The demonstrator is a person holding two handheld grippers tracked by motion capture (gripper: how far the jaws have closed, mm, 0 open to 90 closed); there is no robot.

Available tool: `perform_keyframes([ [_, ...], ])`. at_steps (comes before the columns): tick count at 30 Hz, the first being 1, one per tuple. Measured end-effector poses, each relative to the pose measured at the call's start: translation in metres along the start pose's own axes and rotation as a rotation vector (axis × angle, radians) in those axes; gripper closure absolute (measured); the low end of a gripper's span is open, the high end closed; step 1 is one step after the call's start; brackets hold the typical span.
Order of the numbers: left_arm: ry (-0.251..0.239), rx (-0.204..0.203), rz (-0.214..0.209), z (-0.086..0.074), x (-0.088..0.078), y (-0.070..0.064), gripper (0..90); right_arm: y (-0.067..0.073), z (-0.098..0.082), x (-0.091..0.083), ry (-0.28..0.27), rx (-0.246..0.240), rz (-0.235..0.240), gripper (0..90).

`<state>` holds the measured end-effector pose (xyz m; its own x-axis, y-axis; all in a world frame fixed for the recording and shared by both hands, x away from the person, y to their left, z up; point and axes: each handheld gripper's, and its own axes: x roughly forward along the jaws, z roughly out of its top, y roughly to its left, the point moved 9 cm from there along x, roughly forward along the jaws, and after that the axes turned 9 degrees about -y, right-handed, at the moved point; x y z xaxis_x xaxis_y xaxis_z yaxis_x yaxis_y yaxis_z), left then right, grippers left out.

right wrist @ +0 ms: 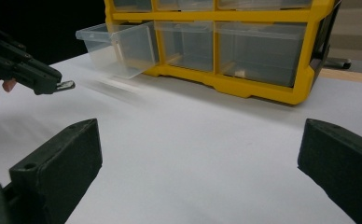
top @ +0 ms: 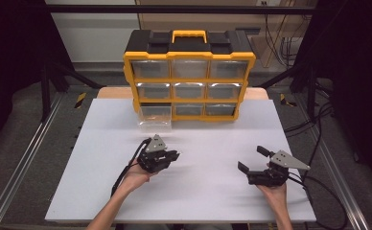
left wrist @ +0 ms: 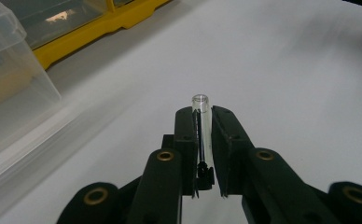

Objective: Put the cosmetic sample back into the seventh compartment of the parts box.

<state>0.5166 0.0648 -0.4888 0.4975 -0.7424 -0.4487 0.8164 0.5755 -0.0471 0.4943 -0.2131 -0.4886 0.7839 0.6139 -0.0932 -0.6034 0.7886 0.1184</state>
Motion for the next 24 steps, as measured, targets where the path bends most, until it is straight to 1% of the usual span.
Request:
perform_keyframes([
  [10, -0.025, -0.01, 0.021, 0.008, -0.01, 0.006, 80.2, 0.0, 0.0, 0.0, 0.0, -0.002, 0.0, 0.5],
  [18, -0.042, -0.008, 0.047, 0.014, -0.018, 0.011, 80.2, 0.0, 0.0, 0.0, 0.001, -0.004, -0.002, 0.5],
  [23, -0.051, -0.012, 0.056, 0.016, -0.022, 0.014, 80.2, 0.0, 0.0, 0.0, 0.001, -0.004, -0.001, 0.5],
  [24, -0.054, -0.014, 0.065, 0.018, -0.023, 0.016, 80.2, 0.0, 0.0, 0.0, 0.0, -0.003, -0.001, 0.5],
])
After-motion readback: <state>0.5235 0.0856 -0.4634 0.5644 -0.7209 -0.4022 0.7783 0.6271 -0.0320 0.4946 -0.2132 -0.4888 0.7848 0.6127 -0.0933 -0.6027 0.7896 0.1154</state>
